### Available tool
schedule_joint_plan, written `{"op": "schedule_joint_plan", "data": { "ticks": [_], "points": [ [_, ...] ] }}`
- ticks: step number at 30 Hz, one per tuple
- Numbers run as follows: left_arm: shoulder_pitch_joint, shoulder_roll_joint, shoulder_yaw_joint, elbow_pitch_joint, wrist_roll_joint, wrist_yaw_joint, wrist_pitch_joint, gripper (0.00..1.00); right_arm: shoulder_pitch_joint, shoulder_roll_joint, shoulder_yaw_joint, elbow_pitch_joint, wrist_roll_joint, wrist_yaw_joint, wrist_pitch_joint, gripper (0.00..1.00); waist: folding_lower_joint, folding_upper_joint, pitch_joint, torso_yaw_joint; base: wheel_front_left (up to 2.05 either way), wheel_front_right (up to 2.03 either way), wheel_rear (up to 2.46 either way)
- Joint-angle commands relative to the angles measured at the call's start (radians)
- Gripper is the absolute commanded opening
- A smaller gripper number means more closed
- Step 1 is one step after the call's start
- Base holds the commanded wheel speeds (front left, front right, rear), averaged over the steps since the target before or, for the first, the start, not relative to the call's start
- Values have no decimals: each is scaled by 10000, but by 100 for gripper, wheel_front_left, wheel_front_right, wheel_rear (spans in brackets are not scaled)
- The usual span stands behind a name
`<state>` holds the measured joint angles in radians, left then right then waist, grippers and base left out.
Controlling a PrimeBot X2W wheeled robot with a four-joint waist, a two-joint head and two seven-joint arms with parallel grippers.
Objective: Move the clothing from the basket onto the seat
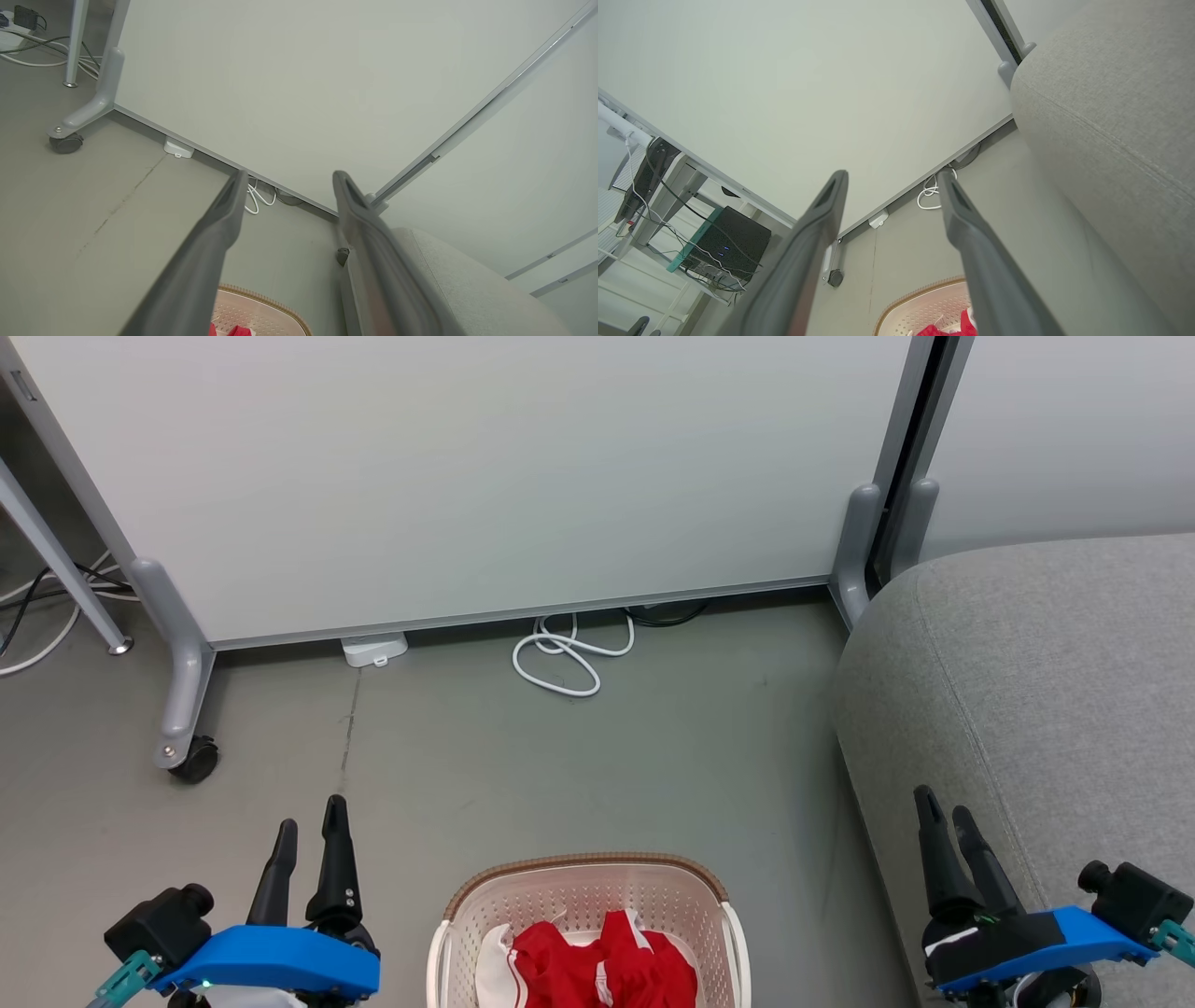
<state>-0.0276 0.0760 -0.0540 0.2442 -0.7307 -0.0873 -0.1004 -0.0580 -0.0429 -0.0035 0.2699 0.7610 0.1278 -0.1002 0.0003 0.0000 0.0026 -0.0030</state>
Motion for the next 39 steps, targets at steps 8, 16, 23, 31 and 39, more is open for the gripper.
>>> {"op": "schedule_joint_plan", "data": {
  "ticks": [8, 16, 23, 31, 39],
  "points": [
    [-50, 122, -137, -113, 1059, 35, -306, 100, -221, -70, 128, 49, -1016, 29, -282, 100, -1, 0, -61, 1, 0, 0, 0],
    [-67, 130, -240, -11, 1889, 35, -530, 100, -235, -76, 151, 98, -1866, 28, -434, 100, -1, 0, -84, 23, 0, 0, 0],
    [-117, 68, -308, 139, 2489, 48, -709, 100, -213, -81, 118, 162, -2590, 30, -521, 100, -1, 0, -111, 76, 0, 0, 0],
    [-251, 31, -394, 412, 3113, 58, -892, 100, -256, -84, 61, 220, -3355, 31, -562, 100, -1, 0, -100, 113, 0, 0, 0],
    [-295, -51, -311, 647, 3422, 101, -1070, 100, -266, -88, 89, 294, -4007, 33, -666, 100, -2, 0, -90, 126, 0, 0, 0]
  ]
}}
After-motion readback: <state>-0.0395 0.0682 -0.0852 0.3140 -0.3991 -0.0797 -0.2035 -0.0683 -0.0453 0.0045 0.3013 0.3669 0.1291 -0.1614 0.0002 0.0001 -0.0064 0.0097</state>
